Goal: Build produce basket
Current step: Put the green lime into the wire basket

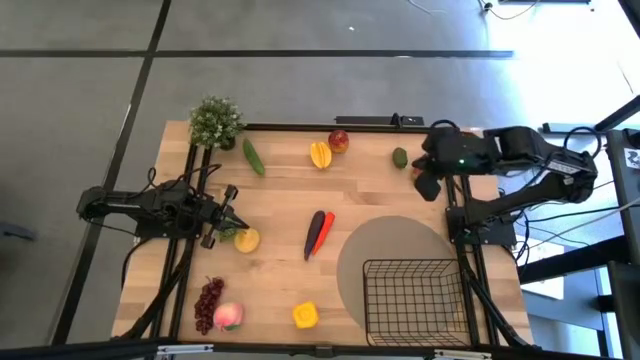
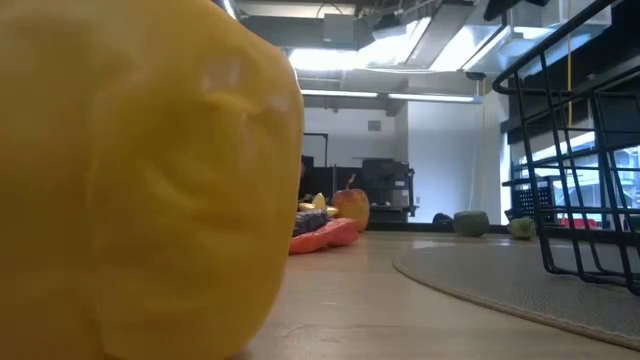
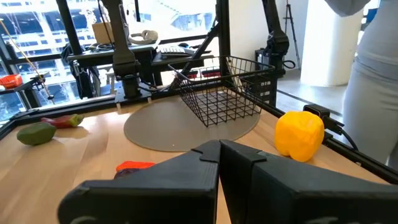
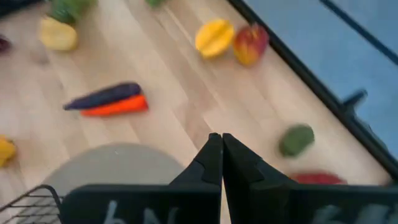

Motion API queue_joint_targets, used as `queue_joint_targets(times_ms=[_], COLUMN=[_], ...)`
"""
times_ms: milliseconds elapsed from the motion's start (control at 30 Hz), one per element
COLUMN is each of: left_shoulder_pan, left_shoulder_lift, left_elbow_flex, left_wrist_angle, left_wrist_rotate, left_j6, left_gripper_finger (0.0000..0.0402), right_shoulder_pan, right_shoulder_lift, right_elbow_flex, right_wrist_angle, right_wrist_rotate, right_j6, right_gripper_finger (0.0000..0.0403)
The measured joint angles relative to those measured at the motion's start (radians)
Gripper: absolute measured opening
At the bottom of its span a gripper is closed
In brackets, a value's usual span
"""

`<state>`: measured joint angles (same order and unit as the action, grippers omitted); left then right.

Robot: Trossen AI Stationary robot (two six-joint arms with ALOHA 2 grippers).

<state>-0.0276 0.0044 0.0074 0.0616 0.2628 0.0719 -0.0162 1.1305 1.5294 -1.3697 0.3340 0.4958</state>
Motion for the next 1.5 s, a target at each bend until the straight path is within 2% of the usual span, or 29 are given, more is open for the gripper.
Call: queue_joint_targets(times_ms=[200,300,500,733,867,967,1100,1500], left_shoulder_pan=[0.000,0.000,0.000,0.000,0.000,0.000,0.000,0.000], left_shoulder_lift=[0.000,0.000,0.000,0.000,0.000,0.000,0.000,0.000], left_elbow_flex=[0.000,0.000,0.000,0.000,0.000,0.000,0.000,0.000], left_wrist_angle=[0.000,0.000,0.000,0.000,0.000,0.000,0.000,0.000], left_wrist_rotate=[0.000,0.000,0.000,0.000,0.000,0.000,0.000,0.000], left_j6=[0.000,0.000,0.000,0.000,0.000,0.000,0.000,0.000], left_gripper_finger=[0.0000,0.0000,0.0000,0.0000,0.0000,0.0000,0.0000,0.0000], right_shoulder_pan=[-0.046,-0.072,-0.111,-0.193,-0.240,-0.264,-0.272,-0.270], right_shoulder_lift=[0.067,0.100,0.161,0.240,0.269,0.285,0.299,0.309], right_elbow_flex=[0.003,0.002,0.002,0.001,0.001,0.001,0.001,0.001], right_wrist_angle=[-0.054,-0.049,-0.039,-0.059,-0.050,-0.027,-0.004,-0.013], right_wrist_rotate=[-0.060,-0.115,-0.147,-0.145,-0.144,-0.144,-0.144,-0.144], right_j6=[-0.007,-0.084,-0.153,-0.059,0.007,0.105,0.154,0.203], right_gripper_finger=[0.0003,0.0019,0.0078,0.0156,0.0184,0.0192,0.0193,0.0193])
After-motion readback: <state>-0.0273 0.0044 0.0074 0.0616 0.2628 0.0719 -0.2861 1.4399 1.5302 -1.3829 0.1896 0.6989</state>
